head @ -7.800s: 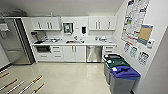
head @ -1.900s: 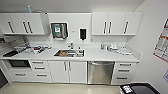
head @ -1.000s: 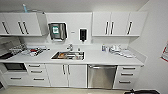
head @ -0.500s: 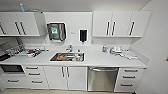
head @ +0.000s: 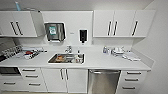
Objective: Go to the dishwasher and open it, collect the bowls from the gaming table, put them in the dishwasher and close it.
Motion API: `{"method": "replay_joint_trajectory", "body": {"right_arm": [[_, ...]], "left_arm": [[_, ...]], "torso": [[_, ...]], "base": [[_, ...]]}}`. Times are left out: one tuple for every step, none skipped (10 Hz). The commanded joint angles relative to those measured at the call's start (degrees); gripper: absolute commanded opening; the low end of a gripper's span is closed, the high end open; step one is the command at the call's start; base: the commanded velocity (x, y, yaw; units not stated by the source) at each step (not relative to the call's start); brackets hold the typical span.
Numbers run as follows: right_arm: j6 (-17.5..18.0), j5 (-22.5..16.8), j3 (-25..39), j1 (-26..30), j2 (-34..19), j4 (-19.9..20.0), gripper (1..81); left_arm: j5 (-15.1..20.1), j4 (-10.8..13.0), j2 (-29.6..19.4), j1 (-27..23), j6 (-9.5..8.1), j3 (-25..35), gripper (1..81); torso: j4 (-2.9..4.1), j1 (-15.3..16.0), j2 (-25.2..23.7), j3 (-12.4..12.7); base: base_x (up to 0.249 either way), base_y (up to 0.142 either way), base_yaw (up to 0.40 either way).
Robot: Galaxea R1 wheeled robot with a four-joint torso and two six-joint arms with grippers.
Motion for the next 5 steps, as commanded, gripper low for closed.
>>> {"method": "replay_joint_trajectory", "body": {"right_arm": [[-0.09,-2.44,0.65,2.04,-0.80,-0.52,81.1],[0.00,-2.44,0.65,1.96,-0.89,-0.43,81.1],[0.00,-2.44,0.65,1.96,-0.89,-0.35,81.1],[0.00,-2.44,0.65,1.96,-0.80,-0.35,81.1],[0.00,-2.44,0.65,1.96,-0.80,-0.35,81.1]], "left_arm": [[3.15,0.35,-0.53,-2.12,0.17,0.64,81.1],[3.15,0.35,-0.53,-2.12,0.17,0.64,81.1],[3.15,0.35,-0.61,-2.12,0.17,0.64,81.1],[3.15,0.35,-0.61,-2.12,0.17,0.64,81.1],[3.15,0.35,-0.61,-2.12,0.17,0.64,81.1]], "torso": [[0.00,0.00,0.00,0.00],[0.00,-0.09,-0.06,0.05],[0.00,-0.11,-0.11,0.05],[0.00,-0.11,-0.13,0.07],[0.00,-0.11,-0.11,0.05]], "base": [[0.141,0.000,0.000],[0.141,0.000,0.000],[0.141,0.000,0.000],[0.140,0.000,0.000],[0.141,0.000,0.000]]}}
